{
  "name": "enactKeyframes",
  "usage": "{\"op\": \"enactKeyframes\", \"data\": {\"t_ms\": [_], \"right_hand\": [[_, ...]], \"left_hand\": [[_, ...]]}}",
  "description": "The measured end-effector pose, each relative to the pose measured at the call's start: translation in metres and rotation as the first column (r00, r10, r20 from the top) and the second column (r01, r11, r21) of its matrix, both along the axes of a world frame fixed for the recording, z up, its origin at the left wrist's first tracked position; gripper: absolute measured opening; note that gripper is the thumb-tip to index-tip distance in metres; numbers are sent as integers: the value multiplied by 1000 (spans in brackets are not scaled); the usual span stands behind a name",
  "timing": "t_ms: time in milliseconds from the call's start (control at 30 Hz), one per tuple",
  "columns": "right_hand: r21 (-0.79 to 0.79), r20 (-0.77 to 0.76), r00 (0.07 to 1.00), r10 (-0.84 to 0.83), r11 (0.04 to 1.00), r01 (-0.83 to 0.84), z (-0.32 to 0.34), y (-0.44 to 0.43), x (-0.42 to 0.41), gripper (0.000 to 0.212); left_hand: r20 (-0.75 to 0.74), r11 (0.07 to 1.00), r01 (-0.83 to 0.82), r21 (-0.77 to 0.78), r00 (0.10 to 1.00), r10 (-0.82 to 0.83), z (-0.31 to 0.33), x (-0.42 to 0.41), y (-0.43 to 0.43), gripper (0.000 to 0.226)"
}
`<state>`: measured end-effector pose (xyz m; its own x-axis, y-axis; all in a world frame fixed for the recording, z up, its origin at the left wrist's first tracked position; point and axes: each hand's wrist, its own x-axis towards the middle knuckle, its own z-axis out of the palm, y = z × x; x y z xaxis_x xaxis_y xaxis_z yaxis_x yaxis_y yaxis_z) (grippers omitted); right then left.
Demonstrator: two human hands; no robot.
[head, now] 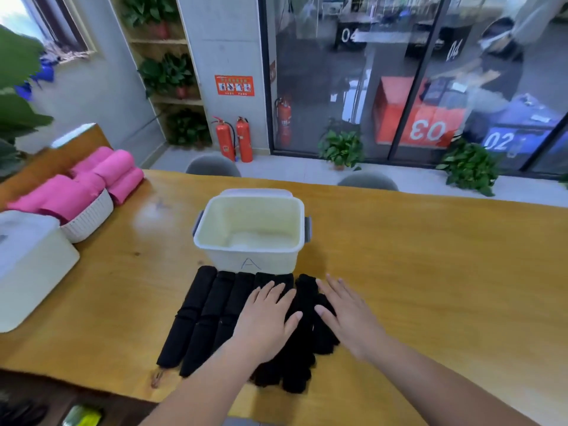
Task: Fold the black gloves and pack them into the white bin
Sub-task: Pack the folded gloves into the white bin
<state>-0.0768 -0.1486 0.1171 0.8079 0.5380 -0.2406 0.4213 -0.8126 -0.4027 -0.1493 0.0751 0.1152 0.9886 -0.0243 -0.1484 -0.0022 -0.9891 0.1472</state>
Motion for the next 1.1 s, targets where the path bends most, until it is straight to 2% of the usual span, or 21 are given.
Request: {"op": "enactKeyframes", "data": {"t_ms": [167, 367, 533, 733, 900, 1100], "right_hand": [[37, 5, 999, -37, 999, 37, 60, 25, 38, 79], [8, 0, 999, -35, 999, 35, 99, 57, 78, 70], [-34, -31, 999, -28, 999, 27, 98, 77, 97, 70], [-34, -85, 994, -65, 997, 62, 82, 93, 107, 69], [-22, -107, 990, -95, 995, 93, 69, 95, 107, 69], [104, -155, 980, -124, 984, 141, 57, 92, 110, 68]], "left_hand": [[106, 998, 19, -61, 994, -12, 64, 17, 30, 59], [186, 989, -87, -122, 977, 109, 102, 51, 76, 59], [96, 967, -195, -163, 972, 213, 106, 70, 120, 70], [-26, 928, -359, -101, 933, 358, 102, 89, 165, 87], [-157, 873, -420, -249, 907, 392, 89, 94, 183, 98], [-114, 802, -460, -380, 884, 453, 86, 99, 181, 111]]}}
